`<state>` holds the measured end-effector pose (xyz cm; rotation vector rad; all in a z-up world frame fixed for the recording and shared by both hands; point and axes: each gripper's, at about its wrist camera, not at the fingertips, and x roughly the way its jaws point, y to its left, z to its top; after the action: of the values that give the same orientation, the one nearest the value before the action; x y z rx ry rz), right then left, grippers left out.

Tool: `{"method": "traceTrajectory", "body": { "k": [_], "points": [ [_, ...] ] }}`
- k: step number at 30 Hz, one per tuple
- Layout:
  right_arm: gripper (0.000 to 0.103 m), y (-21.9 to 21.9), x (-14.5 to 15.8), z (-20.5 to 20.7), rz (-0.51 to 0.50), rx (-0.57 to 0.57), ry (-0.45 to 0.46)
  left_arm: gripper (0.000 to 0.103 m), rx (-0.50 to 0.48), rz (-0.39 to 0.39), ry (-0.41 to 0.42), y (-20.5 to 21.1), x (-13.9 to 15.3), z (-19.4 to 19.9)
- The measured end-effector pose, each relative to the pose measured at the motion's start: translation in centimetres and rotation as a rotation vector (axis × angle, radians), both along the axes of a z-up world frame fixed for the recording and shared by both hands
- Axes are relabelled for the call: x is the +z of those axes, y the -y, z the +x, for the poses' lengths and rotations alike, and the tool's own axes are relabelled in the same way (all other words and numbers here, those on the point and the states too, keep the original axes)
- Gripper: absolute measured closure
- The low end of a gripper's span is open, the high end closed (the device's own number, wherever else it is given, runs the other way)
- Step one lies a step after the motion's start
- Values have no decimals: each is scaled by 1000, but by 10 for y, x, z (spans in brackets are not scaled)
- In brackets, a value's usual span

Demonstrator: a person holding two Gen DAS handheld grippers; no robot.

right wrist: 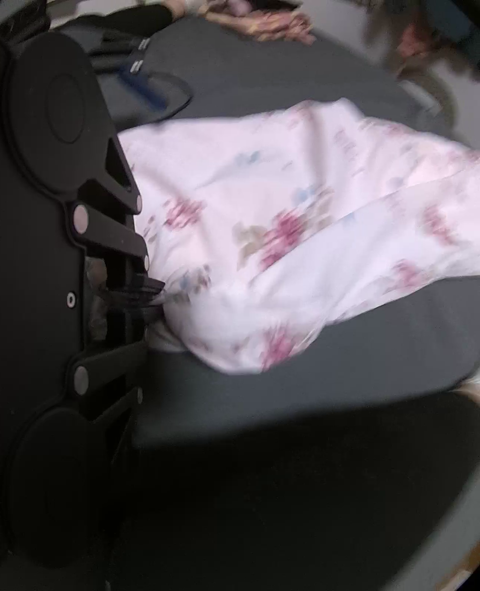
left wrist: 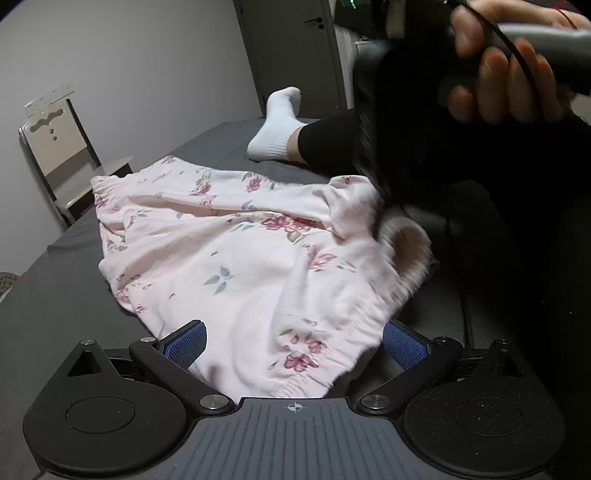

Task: Fold clothes

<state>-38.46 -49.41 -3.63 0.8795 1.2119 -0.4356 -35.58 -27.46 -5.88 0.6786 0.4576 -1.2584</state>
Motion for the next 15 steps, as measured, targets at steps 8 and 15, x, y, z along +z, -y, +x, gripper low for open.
{"method": "traceTrajectory", "body": {
  "k": [8, 15],
  "points": [
    [85, -14, -6, -6, -92, 39, -130, 1, -13, 51, -57, -1, -16, -5],
    [58, -24, 45, -12, -281, 73, -13, 1, 28, -76, -125, -13, 2, 15]
  ]
}}
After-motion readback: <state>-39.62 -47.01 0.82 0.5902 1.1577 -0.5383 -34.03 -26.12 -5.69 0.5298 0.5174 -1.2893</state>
